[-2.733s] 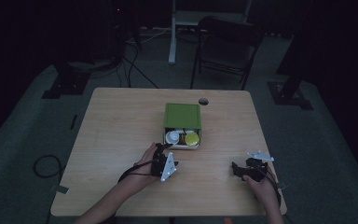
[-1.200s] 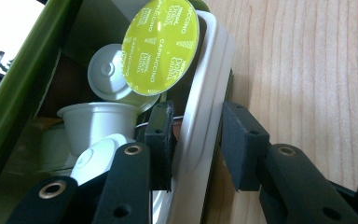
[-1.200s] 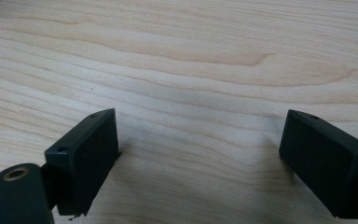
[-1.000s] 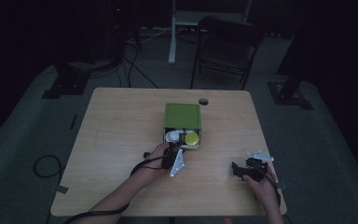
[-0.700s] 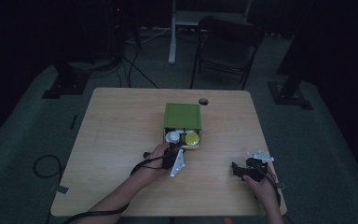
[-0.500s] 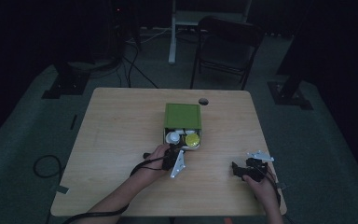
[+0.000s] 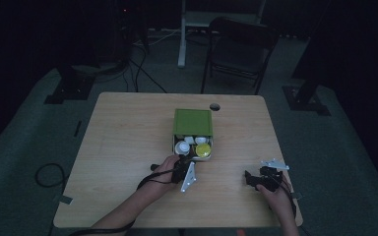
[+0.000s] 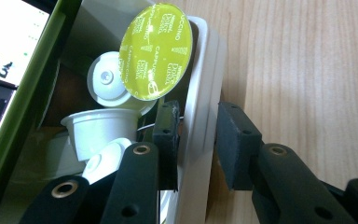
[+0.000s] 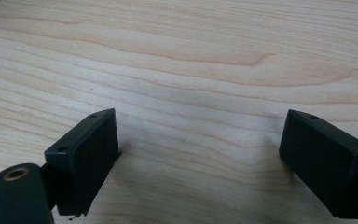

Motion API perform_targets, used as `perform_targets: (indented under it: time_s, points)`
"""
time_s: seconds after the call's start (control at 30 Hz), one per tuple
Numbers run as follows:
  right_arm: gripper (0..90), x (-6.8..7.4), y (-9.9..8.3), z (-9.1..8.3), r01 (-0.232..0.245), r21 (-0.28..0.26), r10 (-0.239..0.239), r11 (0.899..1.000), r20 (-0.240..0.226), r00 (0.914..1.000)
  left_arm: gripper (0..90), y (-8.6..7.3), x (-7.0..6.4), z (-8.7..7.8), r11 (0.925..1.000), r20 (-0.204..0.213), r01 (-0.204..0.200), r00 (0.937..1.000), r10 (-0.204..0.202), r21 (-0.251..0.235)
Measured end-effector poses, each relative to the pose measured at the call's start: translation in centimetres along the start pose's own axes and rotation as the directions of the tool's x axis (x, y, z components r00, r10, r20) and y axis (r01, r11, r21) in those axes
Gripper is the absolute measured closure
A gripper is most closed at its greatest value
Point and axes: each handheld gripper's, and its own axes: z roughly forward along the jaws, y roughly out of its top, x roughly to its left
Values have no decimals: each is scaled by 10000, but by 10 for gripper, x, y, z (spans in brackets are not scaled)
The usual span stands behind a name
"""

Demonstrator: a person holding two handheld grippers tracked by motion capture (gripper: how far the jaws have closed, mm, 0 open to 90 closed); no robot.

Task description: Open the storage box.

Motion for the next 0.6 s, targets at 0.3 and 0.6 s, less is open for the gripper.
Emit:
perform_targets:
  time_s: [0.3,0.6]
  points:
    - [112,0,0,0,10,-8,-10,10000,0,10000,731,4,-2,-7,9997,-74,152,9999,-153,-199]
    - [111,0,0,0,14,-7,-14,10000,2,10000,696,4,-1,-4,9994,156,358,9992,-358,39]
